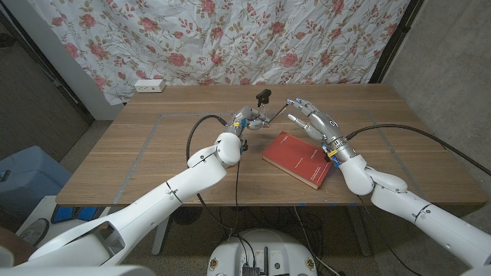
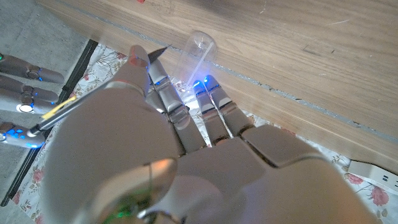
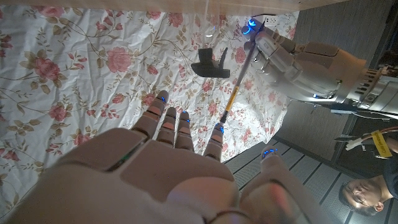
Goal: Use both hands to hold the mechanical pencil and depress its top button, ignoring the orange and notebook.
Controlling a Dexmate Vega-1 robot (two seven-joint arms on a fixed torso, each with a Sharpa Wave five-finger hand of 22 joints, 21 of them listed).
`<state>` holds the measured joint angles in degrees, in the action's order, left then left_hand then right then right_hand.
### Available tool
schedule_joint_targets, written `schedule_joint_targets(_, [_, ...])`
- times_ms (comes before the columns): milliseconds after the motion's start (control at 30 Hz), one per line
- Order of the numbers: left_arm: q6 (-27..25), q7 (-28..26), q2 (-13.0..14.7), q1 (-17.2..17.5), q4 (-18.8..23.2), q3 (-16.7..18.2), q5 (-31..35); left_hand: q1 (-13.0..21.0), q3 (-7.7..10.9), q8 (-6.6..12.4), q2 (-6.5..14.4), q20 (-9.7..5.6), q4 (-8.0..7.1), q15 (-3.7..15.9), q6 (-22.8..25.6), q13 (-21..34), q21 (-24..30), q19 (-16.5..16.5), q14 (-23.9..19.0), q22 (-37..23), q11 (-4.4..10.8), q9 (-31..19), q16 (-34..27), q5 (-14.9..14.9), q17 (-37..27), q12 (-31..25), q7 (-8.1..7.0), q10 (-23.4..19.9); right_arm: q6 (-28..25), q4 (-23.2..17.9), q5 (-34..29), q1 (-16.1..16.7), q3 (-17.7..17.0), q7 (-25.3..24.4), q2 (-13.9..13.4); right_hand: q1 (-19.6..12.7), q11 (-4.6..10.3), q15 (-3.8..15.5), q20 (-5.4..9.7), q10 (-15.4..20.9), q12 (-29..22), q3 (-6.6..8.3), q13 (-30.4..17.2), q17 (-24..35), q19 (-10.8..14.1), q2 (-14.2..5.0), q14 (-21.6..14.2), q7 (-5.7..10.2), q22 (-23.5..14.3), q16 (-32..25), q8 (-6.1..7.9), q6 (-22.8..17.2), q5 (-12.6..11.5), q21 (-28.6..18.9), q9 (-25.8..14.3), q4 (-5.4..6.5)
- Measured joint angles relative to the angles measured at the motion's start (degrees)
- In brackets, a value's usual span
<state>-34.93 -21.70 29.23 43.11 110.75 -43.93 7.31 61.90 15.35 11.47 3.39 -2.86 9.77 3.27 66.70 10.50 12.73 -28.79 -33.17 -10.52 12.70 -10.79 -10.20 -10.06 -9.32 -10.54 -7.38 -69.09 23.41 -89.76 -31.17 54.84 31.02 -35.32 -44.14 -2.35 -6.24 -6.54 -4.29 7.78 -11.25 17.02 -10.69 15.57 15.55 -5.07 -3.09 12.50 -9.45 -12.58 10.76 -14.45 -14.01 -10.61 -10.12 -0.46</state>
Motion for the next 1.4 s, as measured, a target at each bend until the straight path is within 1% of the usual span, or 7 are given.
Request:
schedule_joint_targets(200, [0.1,0.8,0.6,-0.2,0.2,-0.1,0.2,0.0,0.0,-0.07,0.0,0.0,0.0,0.0,0.0,0.0,0.0,0.0,0.0,0.0,0.0,0.0,0.0,-0.1,0.0,0.0,0.0,0.0,0.3,0.0,0.6,0.3,-0.4,0.0,0.1,0.0,0.31,0.13,-0.21,0.3,0.0,0.0,0.0,0.0,0.2,0.0,-0.1,-0.09,0.0,0.0,0.1,-0.1,0.0,0.0,0.0,0.0])
schedule_joint_targets(500, [0.3,1.7,1.4,-0.4,0.6,-0.2,0.5,0.0,0.18,-0.12,0.0,0.31,-0.18,0.0,-0.2,0.0,0.0,0.3,0.0,0.0,0.2,0.0,0.0,-0.1,0.0,0.2,-0.2,0.2,1.0,-0.1,1.6,0.8,-1.1,0.0,0.3,0.0,0.33,0.51,0.1,0.3,0.0,0.0,0.0,0.0,0.5,0.0,-0.5,-0.09,0.0,0.0,0.1,-0.1,0.0,0.0,0.0,0.0])
schedule_joint_targets(900, [0.3,2.7,2.5,-0.5,1.4,-0.3,1.3,0.0,0.18,-0.23,0.0,0.31,-0.17,0.0,-0.2,0.0,0.0,0.3,0.0,0.0,-0.04,0.0,0.3,-0.1,0.0,0.1,-0.2,0.5,1.7,0.0,2.5,1.5,-2.0,-0.4,0.7,0.0,1.02,1.03,0.09,1.0,-0.2,0.0,0.0,-0.1,1.3,0.0,-1.0,-0.09,0.0,-0.4,0.1,-0.1,0.0,-0.2,0.0,0.0])
schedule_joint_targets(1000, [0.2,3.0,2.7,-0.4,1.6,-0.3,1.5,0.0,0.17,-0.23,0.0,0.31,-0.17,0.0,-0.2,0.0,0.0,0.3,0.0,0.0,-0.13,0.0,0.3,-0.1,0.0,0.1,-0.2,0.6,1.8,0.0,2.7,1.7,-2.3,-0.6,0.8,0.0,1.44,0.89,0.09,1.4,-0.2,0.25,0.0,-0.1,1.3,0.0,-1.2,-0.08,0.0,-0.4,0.1,-0.1,0.0,-0.2,0.0,0.25])
schedule_joint_targets(1100, [0.1,3.2,3.0,-0.4,1.8,-0.3,1.8,0.0,0.17,-0.23,0.0,0.31,-0.17,0.0,-0.4,0.0,0.0,0.3,0.0,0.0,-0.12,0.0,0.3,-0.1,0.0,0.1,0.0,0.6,1.9,0.0,3.1,1.9,-2.6,-0.7,0.8,0.0,1.25,0.9,-0.09,2.1,-0.2,0.24,0.0,-0.1,1.6,0.0,-1.3,0.11,0.0,-0.4,0.1,-0.3,0.0,-0.2,0.0,0.24])
schedule_joint_targets(1300, [-0.6,3.9,3.6,-0.4,2.4,-0.3,2.3,0.0,0.17,-0.23,0.0,0.31,-0.17,0.0,-0.8,0.0,0.0,0.3,0.0,0.0,0.08,0.0,0.3,-0.1,0.0,0.1,-0.2,1.0,1.9,0.0,4.1,2.6,-3.3,-0.8,1.0,0.0,1.12,0.89,0.42,3.0,-0.7,0.24,0.0,-0.1,2.1,0.0,-1.9,0.1,0.0,-0.5,0.09,-0.3,0.0,-0.2,0.0,0.23])
schedule_joint_targets(1400, [-0.8,4.3,4.0,-0.5,2.7,-0.5,2.7,0.0,0.17,-0.23,0.0,0.31,-0.17,0.0,-0.8,0.0,0.0,0.3,0.0,0.0,0.08,0.0,0.3,-0.1,0.0,0.1,-0.2,1.0,1.8,-0.1,4.8,2.9,-3.7,-0.8,1.1,0.0,1.12,1.22,0.11,3.0,-0.7,0.24,0.0,-0.1,2.6,0.0,-2.3,0.1,0.0,-0.9,0.09,-0.3,0.0,-0.2,0.0,0.23])
